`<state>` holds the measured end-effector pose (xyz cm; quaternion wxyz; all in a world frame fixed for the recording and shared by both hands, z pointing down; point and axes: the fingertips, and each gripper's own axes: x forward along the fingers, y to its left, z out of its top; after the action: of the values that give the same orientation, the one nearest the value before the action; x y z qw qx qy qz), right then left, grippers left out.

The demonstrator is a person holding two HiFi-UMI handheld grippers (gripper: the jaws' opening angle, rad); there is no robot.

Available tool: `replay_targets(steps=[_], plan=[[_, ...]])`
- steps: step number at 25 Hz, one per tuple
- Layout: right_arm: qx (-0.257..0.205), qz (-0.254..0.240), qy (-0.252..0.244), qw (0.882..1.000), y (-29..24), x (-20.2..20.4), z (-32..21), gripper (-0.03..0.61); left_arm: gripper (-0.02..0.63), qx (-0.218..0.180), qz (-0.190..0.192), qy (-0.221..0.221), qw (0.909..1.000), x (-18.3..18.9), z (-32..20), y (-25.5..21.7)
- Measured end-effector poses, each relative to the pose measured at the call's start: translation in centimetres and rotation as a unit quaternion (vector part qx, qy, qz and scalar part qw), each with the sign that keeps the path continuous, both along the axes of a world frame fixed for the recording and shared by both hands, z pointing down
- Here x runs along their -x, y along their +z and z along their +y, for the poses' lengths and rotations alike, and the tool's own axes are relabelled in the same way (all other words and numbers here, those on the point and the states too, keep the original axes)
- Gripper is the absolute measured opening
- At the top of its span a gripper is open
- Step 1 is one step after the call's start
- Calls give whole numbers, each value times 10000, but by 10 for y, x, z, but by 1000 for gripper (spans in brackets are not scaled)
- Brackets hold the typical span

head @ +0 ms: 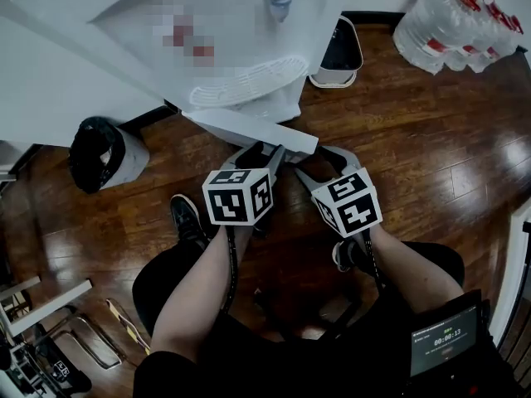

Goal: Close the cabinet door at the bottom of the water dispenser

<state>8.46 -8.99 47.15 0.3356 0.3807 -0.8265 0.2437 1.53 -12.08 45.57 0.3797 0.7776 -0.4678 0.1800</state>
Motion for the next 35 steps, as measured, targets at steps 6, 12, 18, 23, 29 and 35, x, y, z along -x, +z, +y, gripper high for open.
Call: replay_targets(steps=[6,12,18,23,29,35], plan=[[385,-119,345,9986,27,-9,-22,289,179,-5,-55,102,9999,-8,-17,2],[148,236,311,9991,39,-8,-55,293,179,6,-66,269,9996,-14,-33,3],[-123,478,519,9974,43,-12,-92,302,179,100,-41,219,9997,-4,-39,3],[-196,670,585,9958,54,-15,-114,302,179,140,62,124,9998,14,-42,-4],[-176,708,480,9962,54,-13,-125,310,179,168,198,79,9996,26,-46,-10],[-240,675,284,9970,51,-12,-130,298,179,269,61,32,9996,39,-44,-4]])
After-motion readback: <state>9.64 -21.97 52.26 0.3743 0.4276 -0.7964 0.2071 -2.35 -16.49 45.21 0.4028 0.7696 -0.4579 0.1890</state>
